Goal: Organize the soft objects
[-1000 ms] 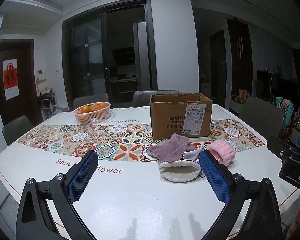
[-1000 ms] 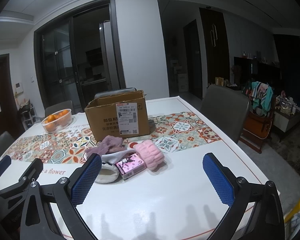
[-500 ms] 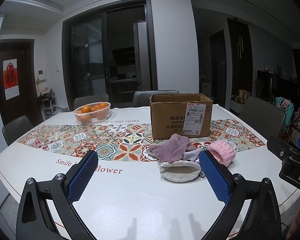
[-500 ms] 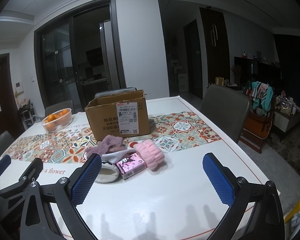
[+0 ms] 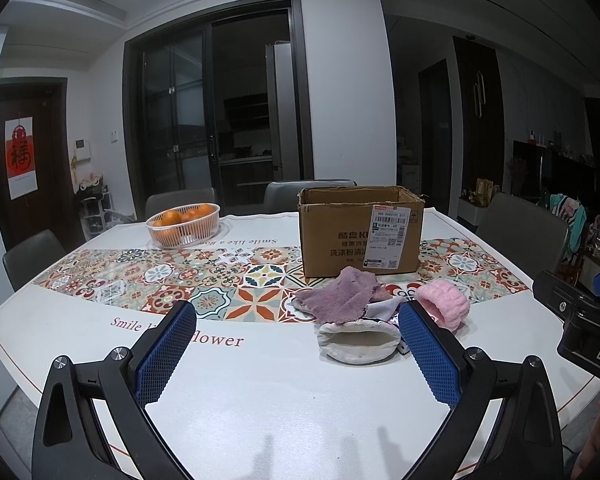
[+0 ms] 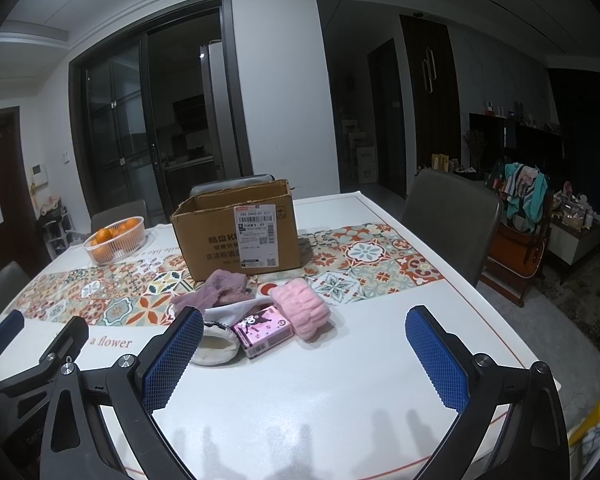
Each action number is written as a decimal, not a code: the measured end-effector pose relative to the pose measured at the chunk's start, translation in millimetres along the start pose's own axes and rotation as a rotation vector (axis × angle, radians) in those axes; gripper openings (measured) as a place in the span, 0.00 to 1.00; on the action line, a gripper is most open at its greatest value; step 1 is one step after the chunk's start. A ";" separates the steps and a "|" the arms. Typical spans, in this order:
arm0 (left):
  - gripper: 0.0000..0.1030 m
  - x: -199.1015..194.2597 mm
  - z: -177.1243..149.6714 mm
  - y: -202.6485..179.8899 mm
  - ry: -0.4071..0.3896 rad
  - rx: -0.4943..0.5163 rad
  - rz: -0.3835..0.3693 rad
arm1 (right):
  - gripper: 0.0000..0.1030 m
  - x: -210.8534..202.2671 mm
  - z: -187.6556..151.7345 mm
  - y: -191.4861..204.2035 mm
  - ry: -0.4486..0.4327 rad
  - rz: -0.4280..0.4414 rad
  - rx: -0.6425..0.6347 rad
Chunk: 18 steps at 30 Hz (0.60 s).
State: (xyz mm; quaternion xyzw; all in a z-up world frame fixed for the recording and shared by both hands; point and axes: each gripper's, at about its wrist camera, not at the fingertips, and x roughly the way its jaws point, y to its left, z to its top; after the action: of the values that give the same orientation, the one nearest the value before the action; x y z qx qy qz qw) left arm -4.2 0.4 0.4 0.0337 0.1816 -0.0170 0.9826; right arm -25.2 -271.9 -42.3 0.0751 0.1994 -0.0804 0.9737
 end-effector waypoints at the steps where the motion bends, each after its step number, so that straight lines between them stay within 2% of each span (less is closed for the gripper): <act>1: 1.00 0.0 0.0 -0.1 0.000 0.000 0.001 | 1.00 -0.1 0.0 0.0 0.000 0.001 0.000; 18: 1.00 2.1 -3.2 -2.1 0.008 0.001 -0.006 | 1.00 -0.1 -3.9 2.7 0.005 0.004 -0.005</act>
State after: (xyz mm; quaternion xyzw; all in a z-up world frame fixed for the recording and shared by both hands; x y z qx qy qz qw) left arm -3.4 -1.5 -3.4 0.0339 0.1857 -0.0199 0.9818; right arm -26.2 -268.6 -45.5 0.0734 0.2021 -0.0779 0.9735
